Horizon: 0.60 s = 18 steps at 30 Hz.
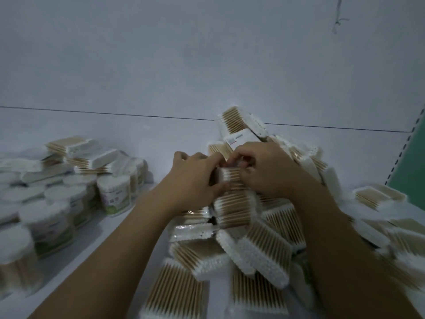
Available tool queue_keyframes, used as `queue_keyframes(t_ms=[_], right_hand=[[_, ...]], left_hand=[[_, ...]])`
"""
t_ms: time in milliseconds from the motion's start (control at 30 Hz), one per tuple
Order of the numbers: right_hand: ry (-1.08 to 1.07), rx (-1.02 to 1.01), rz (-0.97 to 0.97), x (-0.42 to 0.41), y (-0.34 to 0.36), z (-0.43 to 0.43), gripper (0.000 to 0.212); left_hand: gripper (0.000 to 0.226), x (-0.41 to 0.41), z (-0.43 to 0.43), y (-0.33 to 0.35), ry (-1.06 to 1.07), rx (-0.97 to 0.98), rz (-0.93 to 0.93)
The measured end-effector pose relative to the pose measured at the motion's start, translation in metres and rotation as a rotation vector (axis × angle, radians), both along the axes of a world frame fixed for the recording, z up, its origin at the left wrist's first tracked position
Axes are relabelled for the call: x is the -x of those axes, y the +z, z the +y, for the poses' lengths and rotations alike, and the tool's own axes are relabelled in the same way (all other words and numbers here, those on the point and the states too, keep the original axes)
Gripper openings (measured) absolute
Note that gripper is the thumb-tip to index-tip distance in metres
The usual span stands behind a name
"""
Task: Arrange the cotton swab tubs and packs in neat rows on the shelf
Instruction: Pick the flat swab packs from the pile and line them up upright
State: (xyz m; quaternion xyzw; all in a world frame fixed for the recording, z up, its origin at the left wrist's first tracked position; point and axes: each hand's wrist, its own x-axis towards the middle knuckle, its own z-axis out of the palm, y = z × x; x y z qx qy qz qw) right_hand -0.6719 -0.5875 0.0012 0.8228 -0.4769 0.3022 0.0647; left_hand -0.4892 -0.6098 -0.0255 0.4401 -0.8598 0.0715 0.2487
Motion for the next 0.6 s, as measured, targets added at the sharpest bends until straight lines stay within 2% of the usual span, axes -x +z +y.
queue_keyframes(t_ms=[100, 233, 333, 400, 500, 600], right_hand=[[0.013, 0.059, 0.005, 0.006, -0.012, 0.0, 0.034], [0.006, 0.2, -0.092, 0.01, -0.014, 0.001, 0.043], [-0.016, 0.148, -0.181, 0.008, -0.018, 0.004, 0.049], [0.022, 0.12, -0.246, 0.005, -0.017, 0.008, 0.054], [0.157, 0.059, -0.279, 0.001, -0.017, 0.012, 0.067], [0.154, 0.076, -0.201, 0.0, -0.02, 0.01, 0.077]], left_hand=[[0.038, -0.002, -0.007, -0.001, -0.021, -0.015, 0.087], [0.036, -0.003, -0.002, 0.0, 0.001, 0.108, 0.318], [0.032, -0.007, 0.005, 0.004, -0.035, 0.09, 0.588], [0.029, -0.009, 0.009, 0.007, -0.046, 0.063, 0.704], [0.022, -0.007, 0.013, 0.008, -0.048, -0.029, 0.801], [0.023, -0.008, 0.015, 0.005, -0.057, -0.068, 0.831]])
